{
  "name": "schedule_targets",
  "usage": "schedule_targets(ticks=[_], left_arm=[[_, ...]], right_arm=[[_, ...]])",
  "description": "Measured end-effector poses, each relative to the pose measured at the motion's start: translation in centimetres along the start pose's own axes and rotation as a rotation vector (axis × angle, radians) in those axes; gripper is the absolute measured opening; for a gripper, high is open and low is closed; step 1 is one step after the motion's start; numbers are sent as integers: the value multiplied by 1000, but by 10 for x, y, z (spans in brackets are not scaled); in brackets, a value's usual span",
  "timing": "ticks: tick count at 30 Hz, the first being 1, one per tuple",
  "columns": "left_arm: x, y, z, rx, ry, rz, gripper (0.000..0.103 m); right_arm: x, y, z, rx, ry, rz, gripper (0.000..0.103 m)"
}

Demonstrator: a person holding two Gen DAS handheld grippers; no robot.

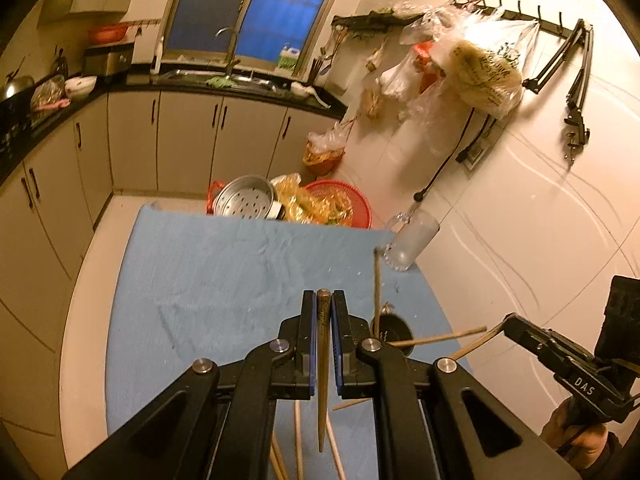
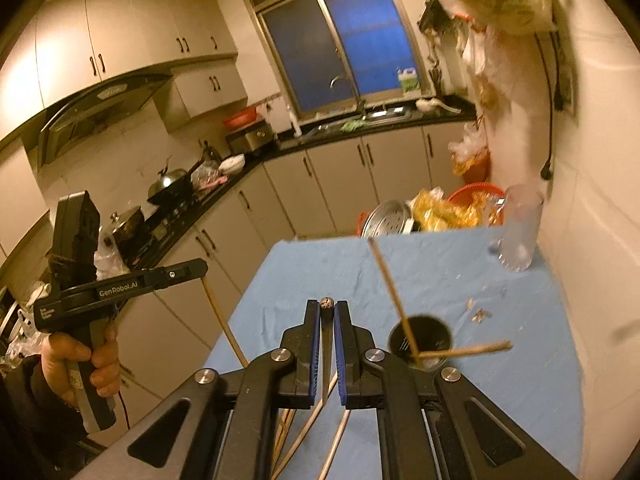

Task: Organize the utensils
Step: 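Lift chopsticks over the black cup and release them inside with both tools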

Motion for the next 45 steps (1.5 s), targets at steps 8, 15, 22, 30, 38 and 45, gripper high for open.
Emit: schedule_targets(ticks=[8,15,22,30,38,45], left_arm=[[-28,-30,12,32,-74,29,7],[-47,-54,28,63,-154,30,7],[-57,-69,50,64,-200,24,7],[-40,-76,86,19,-154,55,7],[-24,-74,109,-9,-88,63,7],[-7,-67,123,-28,-19,50,7]], right_arm=[[-26,-18,-30,70,-99,23,8],[-36,-33,-45,133,-159,39,8],[-40,-38,-52,213,-246,22,8],[-35,-48,-32,231,-214,36,8],[-21,-57,-11,237,-147,19,8],[-1,-56,7,243,-82,-4,10]])
Point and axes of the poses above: each gripper's, at about its wrist camera, not at the fingertips, and z roughly the way its jaws point, y to its left, x to its underside, the point moved 2 cm from there along z, roughly the way its jaws point, and after that the axes turned 10 degrees about x, right-handed, at the moved point
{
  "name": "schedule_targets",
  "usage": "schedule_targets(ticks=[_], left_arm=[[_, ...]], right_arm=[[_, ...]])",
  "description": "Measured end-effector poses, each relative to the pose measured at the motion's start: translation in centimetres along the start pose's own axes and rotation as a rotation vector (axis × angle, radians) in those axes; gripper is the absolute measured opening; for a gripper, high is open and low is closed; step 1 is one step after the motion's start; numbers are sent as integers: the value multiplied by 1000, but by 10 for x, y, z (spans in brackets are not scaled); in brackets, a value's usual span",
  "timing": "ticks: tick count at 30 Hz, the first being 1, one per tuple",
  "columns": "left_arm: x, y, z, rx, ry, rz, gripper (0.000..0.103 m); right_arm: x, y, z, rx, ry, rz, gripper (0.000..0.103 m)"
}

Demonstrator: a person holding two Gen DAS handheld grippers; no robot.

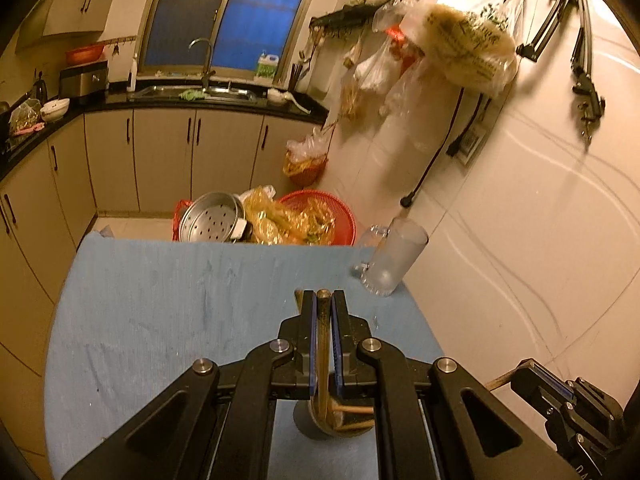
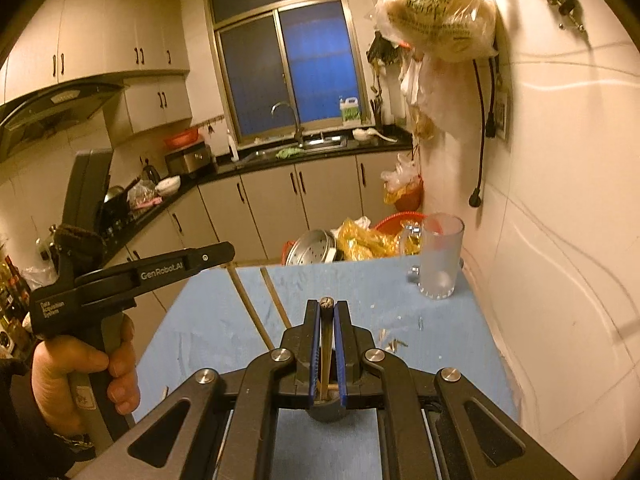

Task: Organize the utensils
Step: 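Lift chopsticks over the black cup and release them inside with both tools, then return both open tools to the remaining chopsticks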

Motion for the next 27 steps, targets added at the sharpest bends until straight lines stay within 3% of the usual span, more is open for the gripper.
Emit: schedule_targets(ticks=[5,8,10,15,17,21,27], left_arm=[[6,6,-5,-6,20,-16,8],[6,12,-16,-11,16,-25,21],[6,22,-29,-17,-2,-39,36],[15,62,-55,-76,5,-104,41],[30,88,-63,-129,39,-146,42],[69,130,-64,-231,131,-230,57],[133,167,-49,-280,292,-314,57]], right_arm=[[5,0,2,-1,11,0,11],[5,2,-1,-1,10,1,15],[6,3,-4,-3,7,-4,18],[20,13,-6,-52,41,-14,26],[32,22,-2,-80,78,-22,26],[61,40,14,-146,180,-29,26],[107,71,49,-226,358,-66,26]])
Point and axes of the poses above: each gripper's, at about its wrist camera, not at the fingertips, and z roughly the way its jaws point, y to its left, x to its underside, the point moved 2 cm from there along z, roughly the way its jaws point, and after that the axes turned 10 degrees about x, right-handed, at the moved point
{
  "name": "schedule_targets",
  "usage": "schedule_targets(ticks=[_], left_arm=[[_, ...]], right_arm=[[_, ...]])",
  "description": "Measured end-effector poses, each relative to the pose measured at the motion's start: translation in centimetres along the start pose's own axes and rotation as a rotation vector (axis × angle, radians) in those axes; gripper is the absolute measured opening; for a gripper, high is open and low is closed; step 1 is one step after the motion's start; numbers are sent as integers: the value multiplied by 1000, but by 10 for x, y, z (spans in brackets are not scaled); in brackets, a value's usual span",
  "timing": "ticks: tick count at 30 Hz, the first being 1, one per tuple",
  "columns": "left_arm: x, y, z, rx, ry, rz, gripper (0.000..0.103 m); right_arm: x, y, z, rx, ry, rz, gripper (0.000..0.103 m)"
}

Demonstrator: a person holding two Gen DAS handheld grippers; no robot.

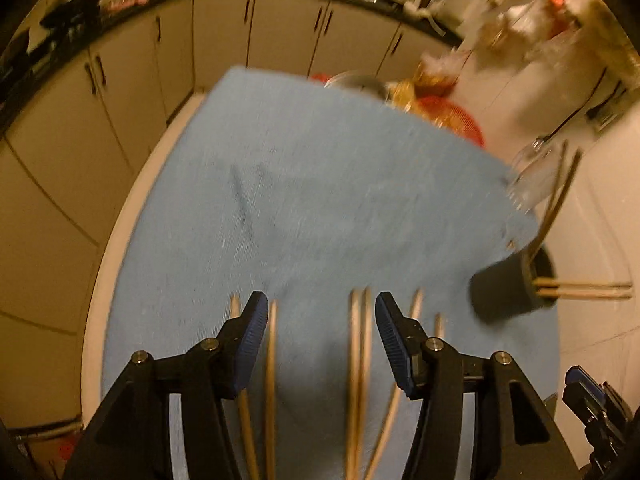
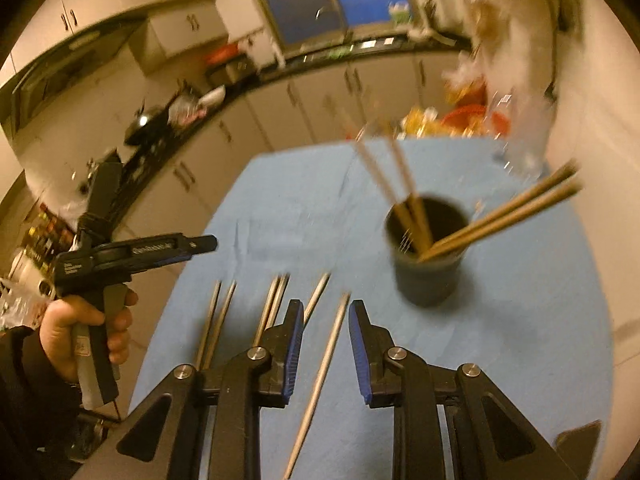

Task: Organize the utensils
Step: 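Return both open tools to the remaining chopsticks, then grasp a wooden chopstick with the left tool while the right tool grasps one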

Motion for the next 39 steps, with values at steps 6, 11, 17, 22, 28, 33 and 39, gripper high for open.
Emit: schedule_targets(ticks=[6,11,17,22,28,33,39], left_arm=[[19,-6,31,-6,69,83,57],[14,-15,54,-20,102,146,57],[11,-17,75,-43,140,213,55],[6,-14,87,-42,146,201,47],[3,-26,97,-88,166,290,44],[-4,-12,93,-72,171,279,10],[-12,6,89,20,187,215,7]], right_arm=[[10,13,28,-14,58,-40,26],[9,17,45,-7,79,-53,26],[4,19,67,20,104,-54,26],[-5,18,76,34,109,-55,26],[-18,31,103,43,129,-77,26],[-25,42,132,42,169,-83,26],[-27,53,172,58,244,-95,24]])
Point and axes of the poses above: each gripper's, at about its wrist camera, not at the fingertips, and z roughly the way its jaws point, y to its left, x to its underside, the point moved 2 cm from there along z, roughly the way its jaws point, and after that the axes turned 10 degrees about x, right-handed, at the moved point
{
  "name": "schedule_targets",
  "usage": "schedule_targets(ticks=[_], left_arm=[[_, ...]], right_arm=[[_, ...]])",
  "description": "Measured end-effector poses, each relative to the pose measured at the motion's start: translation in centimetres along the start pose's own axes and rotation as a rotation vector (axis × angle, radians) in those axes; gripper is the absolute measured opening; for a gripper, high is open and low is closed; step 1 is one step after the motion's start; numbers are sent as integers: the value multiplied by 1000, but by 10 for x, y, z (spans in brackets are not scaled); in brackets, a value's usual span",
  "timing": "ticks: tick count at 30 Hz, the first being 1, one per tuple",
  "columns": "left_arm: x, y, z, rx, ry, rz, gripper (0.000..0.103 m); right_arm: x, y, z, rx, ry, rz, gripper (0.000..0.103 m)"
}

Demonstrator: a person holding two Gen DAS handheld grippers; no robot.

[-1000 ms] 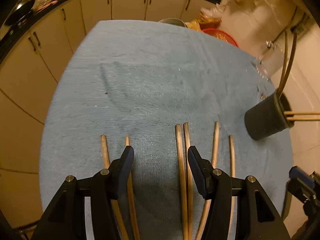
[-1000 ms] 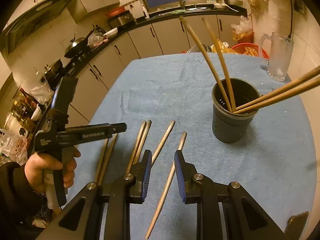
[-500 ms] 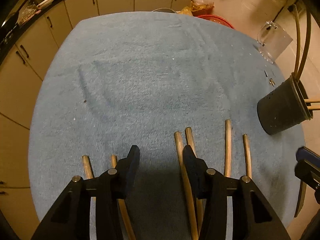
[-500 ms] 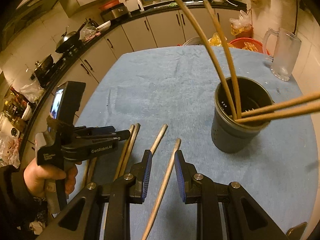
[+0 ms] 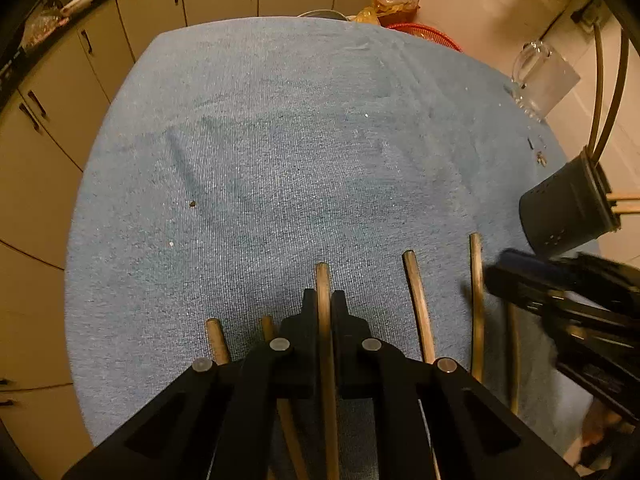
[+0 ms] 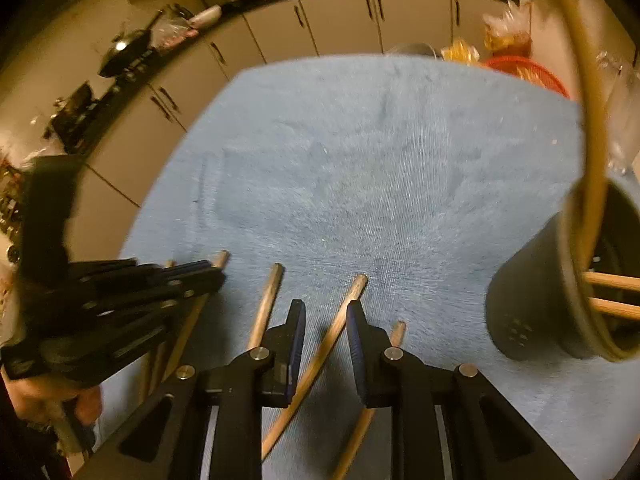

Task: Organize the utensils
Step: 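Grasp a wooden chopstick with the left tool while the right tool grasps one, then carry the chopsticks over the black cup and drop them in with both tools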

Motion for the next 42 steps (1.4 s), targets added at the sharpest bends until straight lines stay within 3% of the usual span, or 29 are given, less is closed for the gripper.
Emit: schedule_targets(ticks=[4,7,10,15,25,33,42], left_arm=[[0,7,-3,30,-9,-36,7],[-3,10,-3,27,-1,-36,7],[-7,11,-5,26,-8,-59,7],[-5,13,-27,121,-96,-132,7],[-2,-4,-108,237,-273,-146,7],[15,-34,-155,257,-365,-81,7],[8,-62,-197,267,-442,-14,7]], right_arm=[[-6,2,24,28,47,24,23],[-11,10,30,82,15,-30,13],[-10,15,27,73,2,-55,9],[-4,11,-6,2,-62,-45,8],[9,-15,-90,-125,-190,5,8],[25,-24,-150,-149,-271,17,8],[35,-42,-207,-154,-365,63,8]])
Point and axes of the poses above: each gripper's, at about its wrist camera, not at the fingertips, and z roughly the way its jaws point, y to its left, x to its underside, the point moved 2 cm from there along z, roughly the way its jaws point, and after that the axes turned 10 degrees about x, right-handed, at the moved point
